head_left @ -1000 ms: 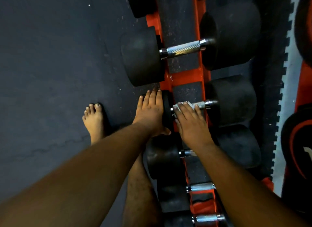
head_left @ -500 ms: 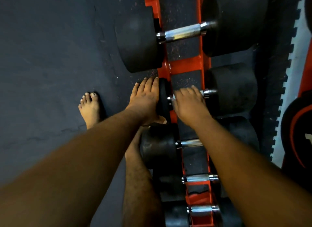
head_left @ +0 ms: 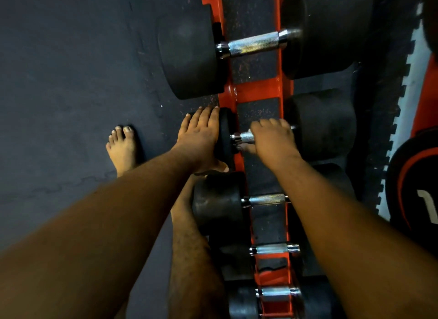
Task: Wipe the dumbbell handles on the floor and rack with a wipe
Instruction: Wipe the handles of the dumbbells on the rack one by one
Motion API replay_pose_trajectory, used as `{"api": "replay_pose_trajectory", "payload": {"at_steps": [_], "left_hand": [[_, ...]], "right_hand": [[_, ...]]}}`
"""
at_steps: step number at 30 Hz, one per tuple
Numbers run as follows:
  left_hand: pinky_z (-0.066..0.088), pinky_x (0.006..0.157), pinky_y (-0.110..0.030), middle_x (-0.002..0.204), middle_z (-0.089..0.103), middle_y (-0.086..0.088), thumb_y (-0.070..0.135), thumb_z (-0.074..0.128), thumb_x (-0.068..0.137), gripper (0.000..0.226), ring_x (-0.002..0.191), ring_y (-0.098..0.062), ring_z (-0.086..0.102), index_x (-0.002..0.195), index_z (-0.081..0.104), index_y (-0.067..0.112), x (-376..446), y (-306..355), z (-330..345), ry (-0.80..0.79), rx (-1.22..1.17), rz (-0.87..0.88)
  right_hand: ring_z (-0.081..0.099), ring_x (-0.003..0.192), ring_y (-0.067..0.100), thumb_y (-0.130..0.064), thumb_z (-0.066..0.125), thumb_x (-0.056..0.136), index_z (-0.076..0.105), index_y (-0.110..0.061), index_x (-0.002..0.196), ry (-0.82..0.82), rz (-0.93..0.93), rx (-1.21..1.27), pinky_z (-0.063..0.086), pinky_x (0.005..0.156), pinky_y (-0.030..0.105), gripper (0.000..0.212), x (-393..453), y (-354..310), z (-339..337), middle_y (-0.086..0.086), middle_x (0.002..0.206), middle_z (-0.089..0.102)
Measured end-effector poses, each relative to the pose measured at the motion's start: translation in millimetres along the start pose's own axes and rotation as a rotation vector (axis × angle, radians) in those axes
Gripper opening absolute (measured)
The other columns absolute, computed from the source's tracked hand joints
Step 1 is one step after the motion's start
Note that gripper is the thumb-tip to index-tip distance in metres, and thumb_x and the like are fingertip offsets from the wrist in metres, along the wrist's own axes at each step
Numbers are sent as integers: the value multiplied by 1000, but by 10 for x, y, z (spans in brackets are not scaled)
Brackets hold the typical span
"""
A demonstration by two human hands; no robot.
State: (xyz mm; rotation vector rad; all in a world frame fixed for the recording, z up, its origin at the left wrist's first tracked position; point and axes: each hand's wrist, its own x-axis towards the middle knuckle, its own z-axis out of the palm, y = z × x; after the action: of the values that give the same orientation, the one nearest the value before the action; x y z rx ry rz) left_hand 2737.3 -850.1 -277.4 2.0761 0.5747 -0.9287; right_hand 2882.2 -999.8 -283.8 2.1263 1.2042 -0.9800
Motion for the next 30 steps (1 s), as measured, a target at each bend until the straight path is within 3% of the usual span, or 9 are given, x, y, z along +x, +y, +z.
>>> {"api": "replay_pose_trajectory", "payload": {"at_steps": [3,6,10,14,16,18,20,24,30], "left_hand": [[-7,126,-50,170,-6,-10,62,90,56,154,156,-28,-10,160,-11,12,1,-4,10,0,-4,-1],[-8,126,-49,170,-6,-10,62,90,56,154,156,-28,-10,160,-11,12,4,-8,23,6,0,-8],[-7,126,-49,170,-6,-11,63,90,57,154,156,-28,-9,160,-12,11,-7,3,10,4,12,-4],[-7,126,-48,170,-5,-11,64,90,57,153,156,-28,-8,160,-11,11,-10,13,-6,2,22,-6],[-8,125,-47,170,-5,-10,64,90,56,154,156,-28,-8,160,-10,11,-8,8,0,10,21,-4],[-8,124,-46,170,-4,-10,64,90,56,154,156,-28,-8,160,-10,11,-10,1,10,17,23,-6],[-9,123,-46,170,-5,-10,63,90,57,153,156,-27,-8,160,-10,11,-8,1,15,13,19,-5],[-8,125,-47,170,-4,-10,63,90,56,153,156,-27,-8,160,-9,12,2,-6,13,21,12,5],[-4,127,-48,170,-3,-9,64,89,56,153,157,-26,-7,160,-9,12,1,-4,25,27,36,4]], "right_hand": [[36,140,38,-55,67,85,39,-6,143,137,107,-73,13,125,52,81,-300,-72,266,21,142,46],[33,144,37,-27,71,87,39,-7,143,214,154,-86,10,124,57,68,-259,-194,309,20,144,45],[41,139,29,-5,56,89,45,-8,145,233,-107,38,6,126,49,56,-136,-319,245,12,141,52],[32,149,28,-5,29,94,40,-5,151,275,-193,111,16,125,43,58,-272,-349,339,13,157,40],[37,147,29,-4,33,94,47,-4,147,347,-227,223,23,123,43,55,-446,-377,487,13,154,44],[39,144,19,2,44,94,52,-9,144,341,-121,568,23,122,34,52,-640,-467,648,3,152,46],[47,135,9,-1,49,98,61,-18,137,244,243,1127,32,119,29,45,-739,-581,710,-5,143,56],[64,119,31,-6,51,101,65,-12,124,358,1039,2207,54,93,36,27,-410,-628,415,13,123,69],[67,93,23,-13,60,95,64,-10,92,509,1124,2621,49,103,38,6,-76,-526,-255,7,91,69]]}}
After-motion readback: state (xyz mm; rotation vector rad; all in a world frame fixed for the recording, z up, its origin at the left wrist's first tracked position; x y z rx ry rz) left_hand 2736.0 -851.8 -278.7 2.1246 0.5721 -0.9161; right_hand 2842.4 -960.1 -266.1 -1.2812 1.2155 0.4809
